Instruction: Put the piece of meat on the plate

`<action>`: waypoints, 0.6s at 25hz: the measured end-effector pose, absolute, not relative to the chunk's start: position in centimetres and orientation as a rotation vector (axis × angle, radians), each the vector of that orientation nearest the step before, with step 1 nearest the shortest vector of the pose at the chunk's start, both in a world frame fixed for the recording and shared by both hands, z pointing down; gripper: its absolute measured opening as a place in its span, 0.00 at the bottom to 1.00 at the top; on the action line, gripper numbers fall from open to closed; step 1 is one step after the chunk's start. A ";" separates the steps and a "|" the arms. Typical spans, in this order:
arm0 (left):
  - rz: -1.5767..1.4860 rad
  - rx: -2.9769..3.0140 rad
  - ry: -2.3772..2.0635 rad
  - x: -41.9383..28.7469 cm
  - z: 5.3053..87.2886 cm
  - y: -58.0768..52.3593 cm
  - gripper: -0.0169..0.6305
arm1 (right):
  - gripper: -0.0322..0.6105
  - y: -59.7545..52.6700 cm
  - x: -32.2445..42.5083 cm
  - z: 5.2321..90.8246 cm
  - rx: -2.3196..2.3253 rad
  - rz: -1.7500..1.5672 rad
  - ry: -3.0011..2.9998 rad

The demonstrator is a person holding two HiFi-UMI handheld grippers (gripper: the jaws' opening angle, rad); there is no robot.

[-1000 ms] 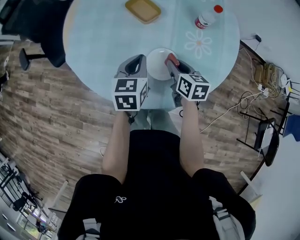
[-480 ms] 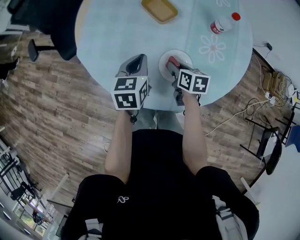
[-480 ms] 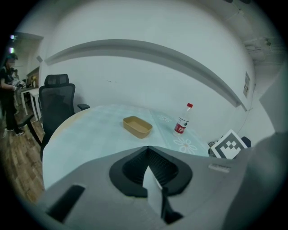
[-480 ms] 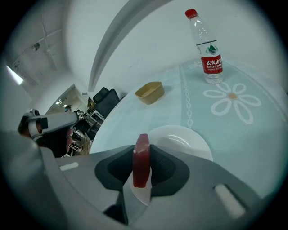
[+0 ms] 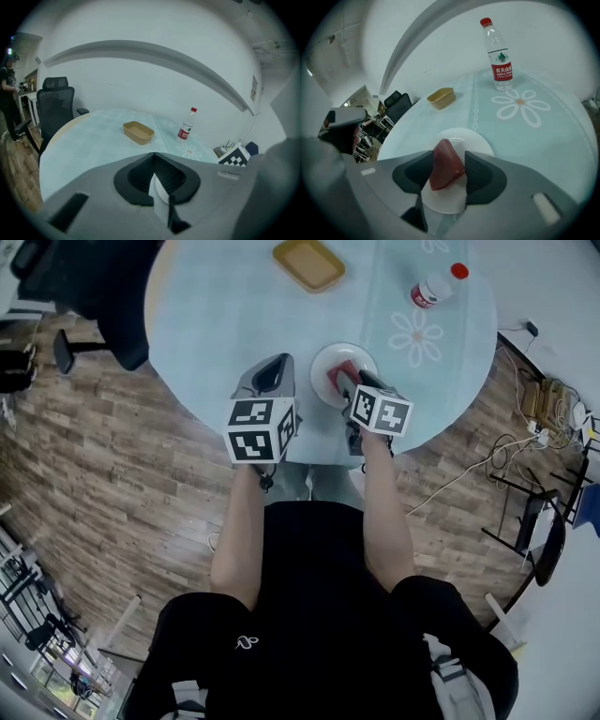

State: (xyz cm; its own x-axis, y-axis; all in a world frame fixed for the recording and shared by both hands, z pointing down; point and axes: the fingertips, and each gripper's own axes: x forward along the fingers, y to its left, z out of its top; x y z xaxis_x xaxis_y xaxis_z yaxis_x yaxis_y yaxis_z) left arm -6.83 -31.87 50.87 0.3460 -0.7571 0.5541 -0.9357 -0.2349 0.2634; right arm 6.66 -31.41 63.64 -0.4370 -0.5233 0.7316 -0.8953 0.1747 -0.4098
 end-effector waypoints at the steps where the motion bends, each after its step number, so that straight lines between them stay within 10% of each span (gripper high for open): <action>1: 0.421 2.065 -1.469 -6.6 50.8 -31.9 0.02 | 0.41 -31.5 7.0 63.6 1.354 1.146 -2.026; 15: 0.163 2.248 -1.546 -2.5 42.2 -33.1 0.02 | 0.16 -35.0 12.4 46.5 1.676 0.662 -2.394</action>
State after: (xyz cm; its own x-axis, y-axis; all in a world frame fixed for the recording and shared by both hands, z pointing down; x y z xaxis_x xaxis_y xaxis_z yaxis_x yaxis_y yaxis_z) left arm -2.52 -33.08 42.19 0.3796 -0.8686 0.3186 -0.9159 -0.3043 0.2618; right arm 12.39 -34.97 46.47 -0.3669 -0.8573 0.3611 -0.9210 0.2803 -0.2704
